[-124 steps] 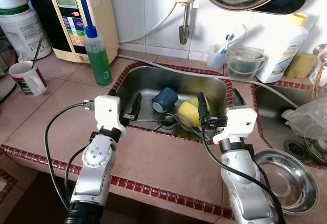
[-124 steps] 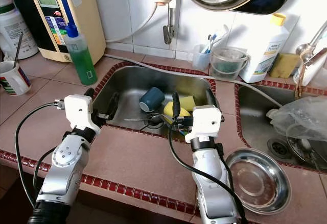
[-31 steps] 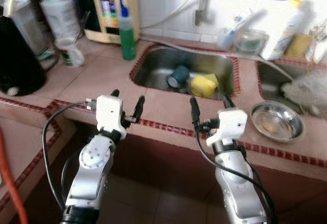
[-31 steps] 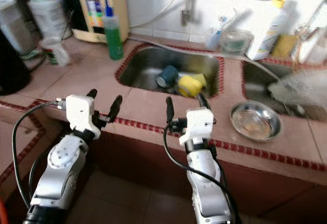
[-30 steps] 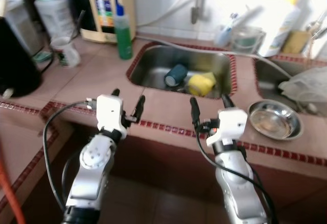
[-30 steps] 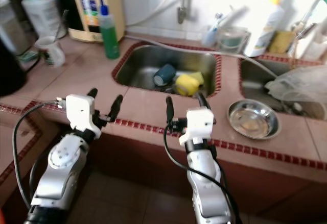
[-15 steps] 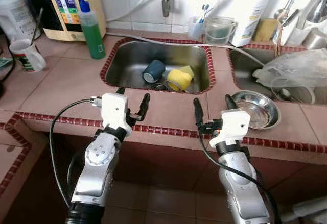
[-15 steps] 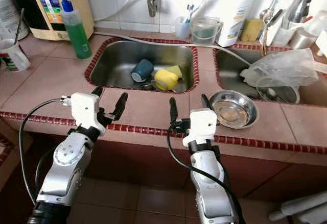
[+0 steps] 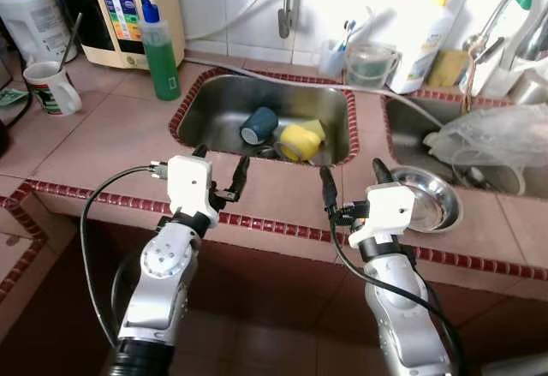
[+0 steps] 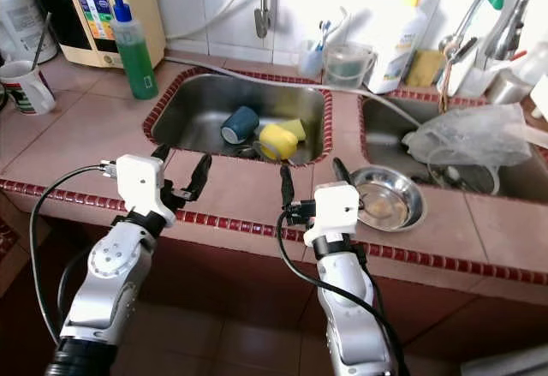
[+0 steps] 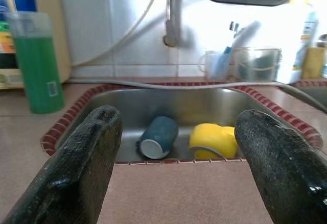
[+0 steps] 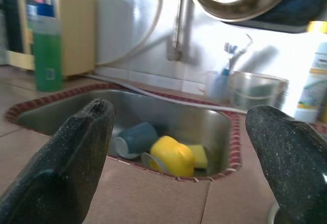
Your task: Kitchen organization
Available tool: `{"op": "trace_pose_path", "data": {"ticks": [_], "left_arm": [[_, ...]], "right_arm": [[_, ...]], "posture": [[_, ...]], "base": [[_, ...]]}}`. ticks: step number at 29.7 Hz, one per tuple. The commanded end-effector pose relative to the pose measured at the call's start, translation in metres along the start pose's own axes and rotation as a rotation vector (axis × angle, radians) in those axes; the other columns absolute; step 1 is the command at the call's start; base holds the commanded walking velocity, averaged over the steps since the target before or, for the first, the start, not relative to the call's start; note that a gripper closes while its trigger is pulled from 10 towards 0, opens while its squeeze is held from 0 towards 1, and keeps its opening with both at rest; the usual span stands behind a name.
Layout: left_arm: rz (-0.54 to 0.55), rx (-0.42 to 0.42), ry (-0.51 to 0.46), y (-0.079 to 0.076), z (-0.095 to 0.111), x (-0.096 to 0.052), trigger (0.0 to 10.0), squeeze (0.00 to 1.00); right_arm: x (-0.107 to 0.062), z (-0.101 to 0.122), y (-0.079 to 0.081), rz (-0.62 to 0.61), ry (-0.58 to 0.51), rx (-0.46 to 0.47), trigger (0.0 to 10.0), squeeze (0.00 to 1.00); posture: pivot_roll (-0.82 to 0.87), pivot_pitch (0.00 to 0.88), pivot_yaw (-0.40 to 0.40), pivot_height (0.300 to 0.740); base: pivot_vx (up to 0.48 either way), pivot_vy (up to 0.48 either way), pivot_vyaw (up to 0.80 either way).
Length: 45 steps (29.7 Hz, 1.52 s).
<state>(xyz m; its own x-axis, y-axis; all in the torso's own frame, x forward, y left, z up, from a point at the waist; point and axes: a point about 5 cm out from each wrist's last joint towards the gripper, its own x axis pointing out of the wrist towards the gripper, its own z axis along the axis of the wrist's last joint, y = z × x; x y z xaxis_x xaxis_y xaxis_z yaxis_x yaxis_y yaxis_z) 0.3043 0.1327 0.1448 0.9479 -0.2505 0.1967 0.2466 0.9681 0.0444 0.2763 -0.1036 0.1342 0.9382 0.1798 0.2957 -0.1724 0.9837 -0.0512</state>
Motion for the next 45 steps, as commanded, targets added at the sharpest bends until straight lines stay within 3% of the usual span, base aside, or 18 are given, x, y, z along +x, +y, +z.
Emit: {"op": "trace_pose_path", "data": {"ticks": [1,14,20,23,25,35,39,45], "left_arm": [[-0.016,-0.021,-0.002,-0.007,-0.001,0.001,10.0,0.0],[-0.015,0.011,0.013,-0.007,-0.004,0.0,10.0,0.0],[-0.01,-0.031,0.014,-0.008,-0.005,0.0,10.0,0.0],[-0.001,0.014,-0.004,-0.009,-0.003,-0.001,10.0,0.0],[-0.013,-0.004,0.006,-0.01,-0.004,-0.001,10.0,0.0],[-0.131,0.06,0.023,-0.017,-0.011,-0.015,10.0,0.0],[-0.199,0.097,0.042,-0.028,-0.019,-0.024,10.0,0.0],[-0.172,0.077,0.055,-0.027,-0.022,-0.029,10.0,0.0]], "right_arm": [[-0.001,0.001,-0.007,-0.011,-0.005,-0.015,10.0,0.0],[-0.003,0.001,-0.007,-0.005,-0.003,-0.016,10.0,0.0],[-0.003,0.002,-0.007,-0.004,-0.004,-0.017,10.0,0.0],[-0.003,0.002,-0.008,-0.004,-0.004,-0.019,10.0,0.0],[-0.003,0.002,-0.008,-0.005,-0.003,-0.02,10.0,0.0],[-0.003,-0.001,-0.009,-0.019,0.012,-0.02,10.0,0.0],[-0.003,-0.006,-0.012,-0.048,0.029,-0.001,10.0,0.0],[-0.011,-0.007,-0.017,-0.073,0.025,-0.016,10.0,0.0]], "posture": [[-0.07,0.01,-0.011,0.74],[-0.07,0.016,-0.015,0.74],[-0.08,0.02,-0.018,0.74],[-0.08,0.023,-0.019,0.74],[-0.08,0.026,-0.019,0.74],[-0.06,0.041,-0.018,0.74],[-0.06,0.04,-0.019,0.74],[-0.07,0.037,-0.016,0.74]], "base": [[0.0,-0.48,0.0],[0.0,-0.433,0.0],[0.0,0.0,0.0],[0.0,0.0,0.0],[0.0,0.0,0.0],[0.0,0.0,0.0],[0.0,0.0,0.0],[0.0,0.0,0.0]]}}
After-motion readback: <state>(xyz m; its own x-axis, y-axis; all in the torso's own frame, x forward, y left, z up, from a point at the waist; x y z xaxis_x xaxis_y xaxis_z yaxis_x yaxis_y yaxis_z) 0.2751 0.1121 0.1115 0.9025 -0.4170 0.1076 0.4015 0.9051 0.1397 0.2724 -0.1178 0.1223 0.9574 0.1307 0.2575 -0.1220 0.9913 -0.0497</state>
